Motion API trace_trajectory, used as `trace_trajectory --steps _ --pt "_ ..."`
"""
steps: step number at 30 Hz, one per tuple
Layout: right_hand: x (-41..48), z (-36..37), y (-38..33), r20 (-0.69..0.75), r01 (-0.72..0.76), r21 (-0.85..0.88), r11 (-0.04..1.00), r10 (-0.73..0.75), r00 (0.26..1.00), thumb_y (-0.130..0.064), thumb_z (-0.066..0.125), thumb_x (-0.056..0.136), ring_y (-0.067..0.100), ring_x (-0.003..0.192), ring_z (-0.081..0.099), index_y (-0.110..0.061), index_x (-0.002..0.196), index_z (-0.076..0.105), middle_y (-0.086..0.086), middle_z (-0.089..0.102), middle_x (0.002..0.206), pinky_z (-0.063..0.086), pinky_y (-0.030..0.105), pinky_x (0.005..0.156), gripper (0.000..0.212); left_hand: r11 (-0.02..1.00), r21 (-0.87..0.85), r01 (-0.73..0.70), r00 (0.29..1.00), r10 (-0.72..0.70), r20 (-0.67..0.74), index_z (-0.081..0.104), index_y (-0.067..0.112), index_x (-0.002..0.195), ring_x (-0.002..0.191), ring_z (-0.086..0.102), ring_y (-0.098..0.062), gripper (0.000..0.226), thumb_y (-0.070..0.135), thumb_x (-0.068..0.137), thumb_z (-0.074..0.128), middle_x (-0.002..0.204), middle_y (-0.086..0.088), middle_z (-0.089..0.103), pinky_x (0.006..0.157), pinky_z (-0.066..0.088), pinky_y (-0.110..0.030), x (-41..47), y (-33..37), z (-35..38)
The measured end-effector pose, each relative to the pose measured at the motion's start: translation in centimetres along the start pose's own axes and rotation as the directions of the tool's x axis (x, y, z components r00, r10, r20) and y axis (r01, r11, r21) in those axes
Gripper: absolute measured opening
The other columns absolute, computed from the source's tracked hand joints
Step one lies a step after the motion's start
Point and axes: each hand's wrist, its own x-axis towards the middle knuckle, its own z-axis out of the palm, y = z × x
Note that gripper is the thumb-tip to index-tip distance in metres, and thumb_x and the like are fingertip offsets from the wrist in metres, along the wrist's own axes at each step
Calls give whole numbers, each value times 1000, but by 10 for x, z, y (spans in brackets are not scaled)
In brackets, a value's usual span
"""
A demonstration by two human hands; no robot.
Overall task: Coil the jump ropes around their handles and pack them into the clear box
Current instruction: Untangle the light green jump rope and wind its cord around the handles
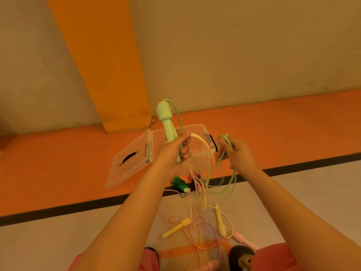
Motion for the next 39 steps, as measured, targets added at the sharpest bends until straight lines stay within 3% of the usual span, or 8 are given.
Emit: trace_trajectory --steps 7,16,21,25,28,31,36,39 --pt "3 -7 21 -68 -45 -194 980 32 997 -33 47 97 32 62 61 -22 66 54 11 59 66 51 44 53 34 996 39 -75 985 80 -152 45 15 76 35 36 -6 23 7 92 59 57 0 46 35 29 -16 6 11 -20" --pt "6 -17 -14 -191 82 61 995 -69 979 -27 46 99 10 43 57 -15 68 54 0 56 54 39 21 36 34 817 514 260 926 -59 -374 48 16 86 40 42 -8 18 18 89 66 78 -7 60 38 41 -20 5 -5 -51" --pt "4 -19 -30 -212 161 151 975 -127 969 -27 48 98 12 45 59 -13 68 55 6 58 58 39 23 37 34 781 558 281 955 -171 -242 48 16 89 42 43 -11 26 23 85 72 55 -2 49 43 41 -22 2 -25 -35" --pt "1 -19 -39 -240 192 243 951 -133 962 -23 47 99 10 42 56 -9 69 54 10 56 59 36 19 37 34 777 599 194 967 -254 16 53 14 104 37 43 -9 22 13 88 67 91 -13 58 39 41 -21 -6 -53 -16" --pt "2 -24 -45 -279 184 306 934 -97 955 -23 46 99 9 42 55 -11 69 54 8 56 59 32 17 37 33 746 646 165 948 -301 106 52 10 120 40 43 -10 36 17 88 68 88 -11 64 40 40 -23 -11 -73 -8" --pt "2 -31 -45 -311 162 387 908 -37 950 -26 45 99 9 44 57 -14 69 53 3 58 57 30 19 37 33 761 621 188 931 -340 134 54 10 120 41 44 -10 38 19 86 70 72 -3 66 41 40 -22 -16 -89 0" --pt "-1 -35 -48 -314 152 457 876 -1 949 -29 45 99 10 46 57 -13 70 53 4 59 59 30 18 38 34 811 561 167 946 -291 139 52 19 120 45 44 -12 46 14 81 75 93 -12 59 42 41 -24 -16 -96 8" --pt "-3 -32 -50 -301 151 469 870 -3 954 -30 45 99 11 47 58 -14 69 53 1 59 56 30 18 39 35 817 553 162 957 -267 113 54 13 118 43 43 -11 43 11 80 76 74 -2 61 42 41 -24 -18 -96 8"
